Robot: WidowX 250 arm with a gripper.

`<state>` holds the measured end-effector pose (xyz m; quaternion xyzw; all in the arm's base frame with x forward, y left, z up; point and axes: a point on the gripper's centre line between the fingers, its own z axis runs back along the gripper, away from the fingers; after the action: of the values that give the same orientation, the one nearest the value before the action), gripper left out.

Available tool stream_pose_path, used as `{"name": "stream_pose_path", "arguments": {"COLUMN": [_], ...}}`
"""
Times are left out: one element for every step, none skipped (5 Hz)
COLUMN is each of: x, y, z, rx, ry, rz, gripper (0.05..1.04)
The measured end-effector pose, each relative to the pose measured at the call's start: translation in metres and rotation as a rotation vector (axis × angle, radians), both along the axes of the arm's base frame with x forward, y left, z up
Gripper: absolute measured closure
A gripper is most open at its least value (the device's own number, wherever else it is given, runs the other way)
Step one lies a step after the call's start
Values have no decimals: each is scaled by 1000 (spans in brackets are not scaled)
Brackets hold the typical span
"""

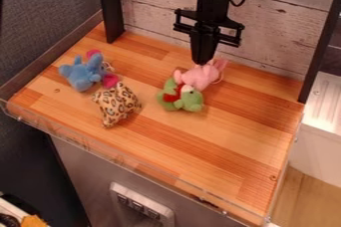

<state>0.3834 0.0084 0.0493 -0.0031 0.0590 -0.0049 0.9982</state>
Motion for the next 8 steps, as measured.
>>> {"name": "stream_pose_path", "arguments": {"x": [-9, -20, -31, -48, -59, -65, -69, -67], "y": [13, 53, 90, 123, 143, 159, 169, 175], "z": [-6, -1, 3, -3, -9, -9, -9, -19], "rx": [-9, -14, -24, -30, -36, -38, -40, -39], "ry": [32, 30, 17, 16, 13, 4, -1, 3], "rz": [-10, 3, -1, 4, -5, -3, -4, 3], "gripper": [855, 567, 258, 79, 82, 86, 84, 87]}}
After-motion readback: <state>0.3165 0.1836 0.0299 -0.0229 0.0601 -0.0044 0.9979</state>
